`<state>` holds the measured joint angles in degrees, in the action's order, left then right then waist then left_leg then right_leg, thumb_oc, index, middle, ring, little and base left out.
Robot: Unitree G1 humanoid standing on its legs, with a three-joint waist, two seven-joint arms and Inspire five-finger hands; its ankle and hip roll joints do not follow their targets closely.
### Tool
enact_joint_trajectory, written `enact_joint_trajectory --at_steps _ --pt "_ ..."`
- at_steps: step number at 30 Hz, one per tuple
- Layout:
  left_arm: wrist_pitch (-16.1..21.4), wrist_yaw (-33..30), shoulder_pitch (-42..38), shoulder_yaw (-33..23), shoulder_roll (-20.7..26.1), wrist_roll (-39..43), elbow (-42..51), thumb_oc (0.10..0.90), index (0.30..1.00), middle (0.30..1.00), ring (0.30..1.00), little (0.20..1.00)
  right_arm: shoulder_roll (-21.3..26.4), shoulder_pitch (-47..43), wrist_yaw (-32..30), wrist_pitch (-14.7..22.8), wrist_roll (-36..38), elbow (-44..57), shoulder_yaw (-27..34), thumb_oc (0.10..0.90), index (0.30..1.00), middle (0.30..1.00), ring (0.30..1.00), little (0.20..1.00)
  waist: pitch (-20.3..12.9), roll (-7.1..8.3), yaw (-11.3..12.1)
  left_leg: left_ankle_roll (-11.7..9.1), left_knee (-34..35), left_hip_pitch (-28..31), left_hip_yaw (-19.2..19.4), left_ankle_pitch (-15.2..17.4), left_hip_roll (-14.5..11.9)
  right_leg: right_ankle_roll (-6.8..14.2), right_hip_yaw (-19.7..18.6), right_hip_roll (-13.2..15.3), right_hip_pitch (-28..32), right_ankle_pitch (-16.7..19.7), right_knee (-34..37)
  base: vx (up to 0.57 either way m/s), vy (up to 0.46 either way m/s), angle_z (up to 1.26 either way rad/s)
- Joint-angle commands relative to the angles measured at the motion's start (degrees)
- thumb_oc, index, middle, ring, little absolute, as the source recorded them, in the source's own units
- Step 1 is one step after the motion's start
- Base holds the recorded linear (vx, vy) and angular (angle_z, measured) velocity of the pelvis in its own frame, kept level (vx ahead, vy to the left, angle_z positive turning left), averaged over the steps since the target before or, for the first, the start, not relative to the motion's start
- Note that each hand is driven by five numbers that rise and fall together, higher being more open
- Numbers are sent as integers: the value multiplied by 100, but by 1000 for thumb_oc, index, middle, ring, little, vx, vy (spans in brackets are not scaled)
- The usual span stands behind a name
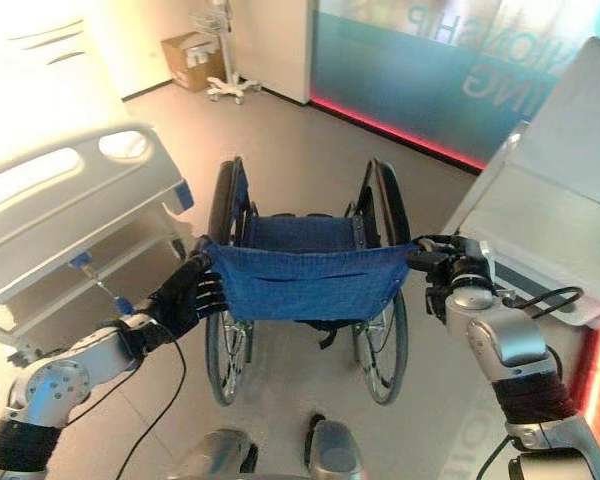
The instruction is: Push the wheelchair next to the bed
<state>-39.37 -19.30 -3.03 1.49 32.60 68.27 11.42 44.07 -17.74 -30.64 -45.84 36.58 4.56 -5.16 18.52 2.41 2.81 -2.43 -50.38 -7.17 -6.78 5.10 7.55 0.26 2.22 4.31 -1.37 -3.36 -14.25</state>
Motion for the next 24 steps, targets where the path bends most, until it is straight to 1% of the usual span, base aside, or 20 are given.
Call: enact_joint_trajectory --at_steps 1,2,4,5,6,7,10,11,12,13,14,15,16,17,18,19,21,22,23,24 --pt "835 -107 -257 -591 313 288 464 400 300 300 300 300 -698 -764 718 692 1258 1226 -720 400 300 300 300 300 -689 77 325 210 1983 219 390 -912 -163 102 257 -511 926 487 764 447 -27 -32" --pt "884 -127 -255 -516 307 234 431 400 300 300 300 300 -792 -780 712 771 1199 1167 -807 400 300 300 300 300 -665 -33 420 130 3039 48 449 -1372 -298 47 237 -735 1129 312 730 290 -5 -9" --pt "891 -119 -257 -483 296 208 411 400 300 300 300 300 -839 -779 700 798 1174 1136 -843 400 300 300 300 300 -653 -50 464 106 3298 6 464 -1513 -319 28 233 -782 1198 257 712 442 1 -15" --pt "969 -34 -235 -323 241 51 365 400 300 300 300 300 -1026 -672 706 942 981 1006 -947 400 300 300 300 300 -640 -196 596 -119 4607 -275 595 -2236 -506 -81 244 -1074 1501 62 673 624 9 -10" --pt "1001 -17 -231 -288 241 31 367 400 300 300 300 300 -1059 -642 719 988 929 976 -967 400 300 300 300 300 -629 -198 614 -138 4695 -314 624 -2298 -512 -99 232 -1096 1547 32 661 658 13 -16" --pt "1053 9 -223 -244 235 -4 366 400 300 300 300 300 -1099 -586 770 1085 843 916 -987 400 300 300 300 300 -618 -197 647 -148 4824 -388 665 -2300 -523 -114 220 -1116 1651 -59 622 441 16 -28" --pt "1252 120 -284 -169 221 -139 279 400 300 300 300 300 -1201 -452 983 1531 625 633 -1111 400 300 300 300 300 -731 -209 690 -26 4889 -327 751 -1973 -513 -66 154 -1118 1843 -572 195 414 38 -49" --pt "1278 106 -307 -151 219 -141 254 400 300 300 300 300 -1224 -418 1031 1584 592 594 -1121 400 300 300 300 300 -765 -201 682 23 4761 -299 812 -1898 -495 -57 140 -1117 1867 -662 85 421 41 -56" --pt "1322 30 -354 -118 220 -113 228 400 300 300 300 300 -1280 -342 1132 1661 547 538 -1128 400 300 300 300 300 -863 -162 695 128 4550 -270 818 -1774 -432 26 134 -1090 1940 -676 -151 518 22 -58" --pt "1144 -3 -437 -130 202 -206 175 400 300 300 300 300 -1363 -273 1149 1726 543 467 -1173 400 300 300 300 300 -1026 -31 768 284 4359 -179 824 -1568 -334 296 263 -973 1911 -358 -791 511 21 -49" --pt "1112 8 -451 -128 198 -237 162 400 300 300 300 300 -1378 -269 1133 1729 543 460 -1183 400 300 300 300 300 -1048 -5 774 305 4330 -170 831 -1534 -312 338 279 -947 1886 -319 -888 561 40 -40" --pt "976 26 -560 -117 242 -313 91 400 300 300 300 300 -1454 -308 1062 1766 577 404 -1266 400 300 300 300 300 -1131 40 825 457 4271 -30 754 -1389 -246 604 383 -878 1756 184 -1705 321 40 -7" --pt "965 37 -573 -117 254 -328 78 400 300 300 300 300 -1465 -316 1051 1774 589 396 -1279 400 300 300 300 300 -1139 58 836 480 4263 -17 752 -1368 -226 646 390 -854 1718 242 -1824 318 41 -5" --pt "947 38 -618 -106 277 -329 46 400 300 300 300 300 -1484 -343 1002 1781 621 391 -1306 400 300 300 300 300 -1163 68 849 522 4261 21 745 -1337 -205 740 405 -835 1645 427 -2081 347 28 -12" --pt "914 62 -731 -103 411 -188 -49 400 300 300 300 300 -1550 -464 789 1789 790 381 -1413 400 300 300 300 300 -1224 40 840 635 4295 211 662 -1244 -156 928 406 -818 1287 906 -2637 326 24 -55" --pt "910 63 -739 -105 426 -170 -55 400 300 300 300 300 -1556 -476 770 1788 807 379 -1420 400 300 300 300 300 -1224 46 834 641 4292 218 661 -1234 -144 932 407 -803 1256 902 -2665 400 29 -51" --pt "879 67 -856 -80 554 4 -116 400 300 300 300 300 -1615 -534 705 1735 813 385 -1458 400 300 300 300 300 -1222 -32 779 683 4269 308 637 -1166 -107 825 528 -612 997 713 -2491 264 14 1" --pt "822 129 -942 -40 627 88 -144 400 300 300 300 300 -1631 -542 715 1695 732 388 -1441 400 300 300 300 300 -1189 -59 729 684 4218 336 586 -1128 -48 700 622 -478 911 458 -2094 371 -61 46" --pt "830 277 -969 -21 658 70 -130 400 300 300 300 300 -1591 -490 720 1704 630 417 -1378 400 300 300 300 300 -1112 -104 691 633 4094 373 480 -1050 -4 488 679 -351 760 197 -1179 373 -116 18" --pt "870 357 -947 -28 652 59 -103 400 300 300 300 300 -1548 -443 739 1719 587 453 -1309 400 300 300 300 300 -1030 -112 664 602 4001 399 413 -985 17 399 722 -260 726 134 -694 268 -124 -11"
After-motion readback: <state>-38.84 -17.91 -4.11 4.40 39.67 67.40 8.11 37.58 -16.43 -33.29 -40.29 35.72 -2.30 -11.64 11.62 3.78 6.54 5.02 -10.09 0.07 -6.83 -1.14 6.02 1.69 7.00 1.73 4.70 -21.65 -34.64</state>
